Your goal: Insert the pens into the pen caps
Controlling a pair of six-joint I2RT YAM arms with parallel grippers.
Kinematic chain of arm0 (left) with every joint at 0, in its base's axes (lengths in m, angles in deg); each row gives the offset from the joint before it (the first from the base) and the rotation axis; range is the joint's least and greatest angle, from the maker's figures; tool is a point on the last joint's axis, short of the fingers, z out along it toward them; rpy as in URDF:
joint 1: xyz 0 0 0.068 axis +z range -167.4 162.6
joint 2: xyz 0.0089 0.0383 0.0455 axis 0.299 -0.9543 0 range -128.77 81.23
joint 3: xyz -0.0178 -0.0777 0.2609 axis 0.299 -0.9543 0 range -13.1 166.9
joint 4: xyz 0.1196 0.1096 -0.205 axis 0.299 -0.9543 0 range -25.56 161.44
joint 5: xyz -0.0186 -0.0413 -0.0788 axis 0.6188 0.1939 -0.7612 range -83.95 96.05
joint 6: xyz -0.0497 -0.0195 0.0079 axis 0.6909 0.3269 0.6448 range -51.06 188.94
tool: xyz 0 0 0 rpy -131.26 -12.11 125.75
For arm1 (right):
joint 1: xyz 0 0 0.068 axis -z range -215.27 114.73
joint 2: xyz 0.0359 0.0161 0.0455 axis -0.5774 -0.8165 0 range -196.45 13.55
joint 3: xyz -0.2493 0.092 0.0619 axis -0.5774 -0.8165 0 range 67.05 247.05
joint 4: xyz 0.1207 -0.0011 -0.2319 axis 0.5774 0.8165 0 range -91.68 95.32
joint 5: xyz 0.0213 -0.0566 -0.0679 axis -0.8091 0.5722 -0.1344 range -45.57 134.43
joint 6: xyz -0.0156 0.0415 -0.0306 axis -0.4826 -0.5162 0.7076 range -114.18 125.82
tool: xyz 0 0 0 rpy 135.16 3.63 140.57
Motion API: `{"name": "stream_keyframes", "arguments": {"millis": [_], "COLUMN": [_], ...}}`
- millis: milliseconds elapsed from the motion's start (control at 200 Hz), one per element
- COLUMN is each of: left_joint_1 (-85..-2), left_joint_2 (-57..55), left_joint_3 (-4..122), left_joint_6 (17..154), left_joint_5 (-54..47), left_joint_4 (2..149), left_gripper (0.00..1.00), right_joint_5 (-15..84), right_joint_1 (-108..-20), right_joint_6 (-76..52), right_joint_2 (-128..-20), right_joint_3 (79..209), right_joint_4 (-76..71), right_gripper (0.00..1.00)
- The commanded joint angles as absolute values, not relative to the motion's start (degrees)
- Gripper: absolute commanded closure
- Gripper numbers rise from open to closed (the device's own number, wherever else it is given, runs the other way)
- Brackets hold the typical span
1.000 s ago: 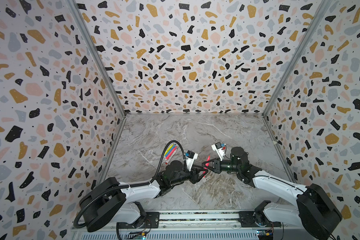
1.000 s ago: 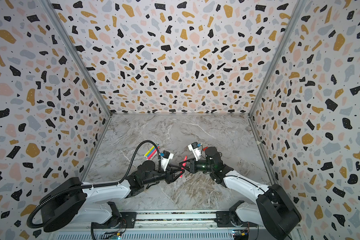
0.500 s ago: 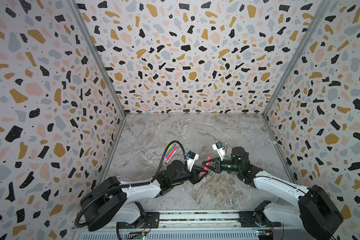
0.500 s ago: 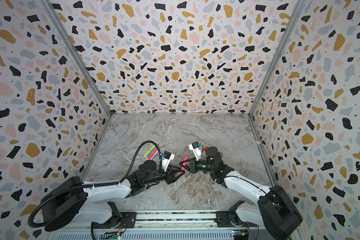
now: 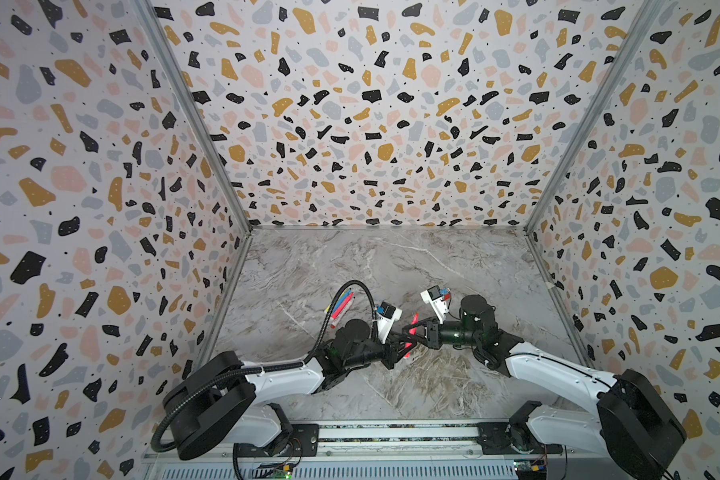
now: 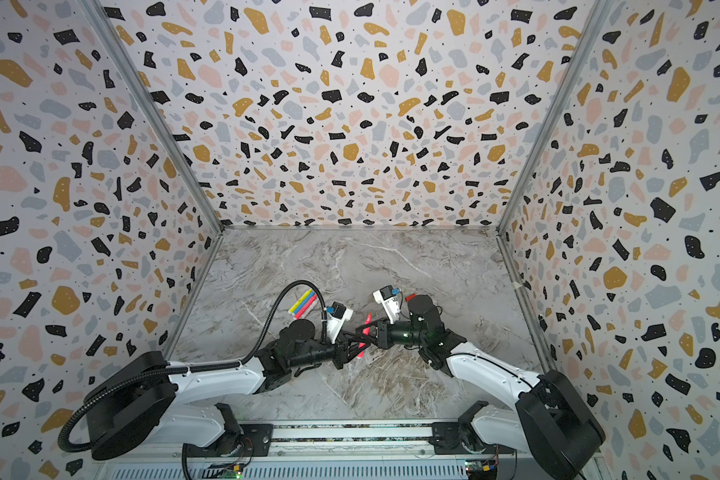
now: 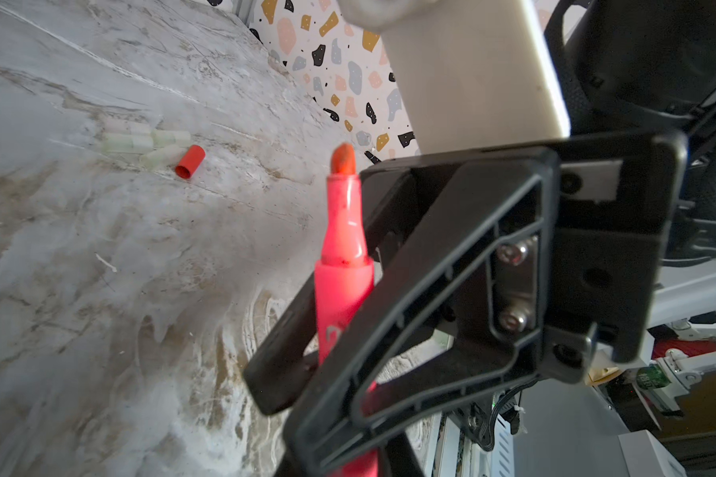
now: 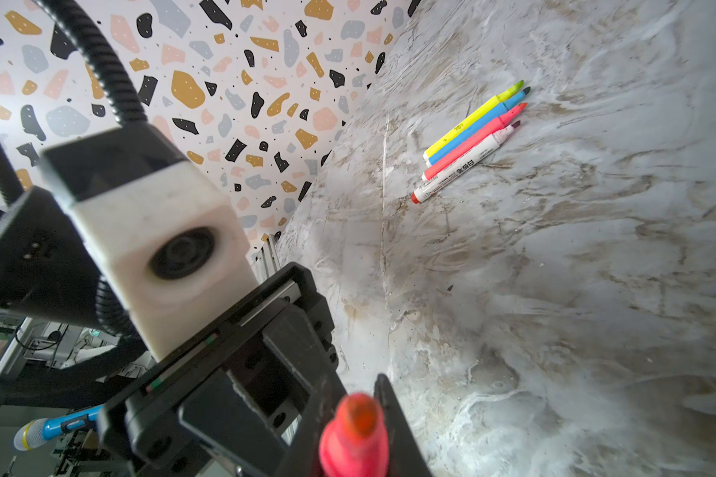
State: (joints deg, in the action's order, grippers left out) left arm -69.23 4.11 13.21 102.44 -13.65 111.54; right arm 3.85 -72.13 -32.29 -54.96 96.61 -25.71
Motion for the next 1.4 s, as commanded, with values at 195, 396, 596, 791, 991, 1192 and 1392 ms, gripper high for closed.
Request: {"name": "stream_keyframes", "arguments": {"millis": [195,396,596,791,991,1192,1392], "left_joint_1": [-69.34,-69.29,-69.31,-69.33,-69.27,-69.21,-69.17], "left_joint_2": [2.39,3.04,4.09,4.84,5.7,6.22,6.22], "left_joint_3": [15.53,15.56,15.7,16.38,16.5,17.03,15.88], "left_joint_6": [101.99,100.98,100.49,100.15,99.44,98.39,97.92], "left_joint_5": [-13.53,-13.58,-12.51,-11.93,-10.37,-7.72,-6.43], "left_joint_4": [110.76,109.1,108.02,106.91,105.25,101.12,99.48], "left_gripper": [0.78,0.68,0.79,0.87,1.0,1.0,1.0], "right_joint_5": [2.51,3.74,3.49,4.51,5.99,9.74,10.86], "right_joint_1": [-73.98,-74.01,-73.97,-73.94,-73.96,-73.72,-69.53], "right_joint_6": [-33.12,-32.95,-32.69,-30.81,-29.52,-28.99,-28.82], "right_joint_2": [-54.91,-54.15,-54.29,-54.26,-53.57,-51.78,-46.9], "right_joint_3": [99.74,99.74,100.1,100.79,101.23,101.59,100.98], "right_joint_4": [-29.56,-29.36,-28.93,-25.94,-23.73,-20.82,-17.65], "right_gripper": [1.0,1.0,1.0,1.0,0.97,0.46,0.32]}}
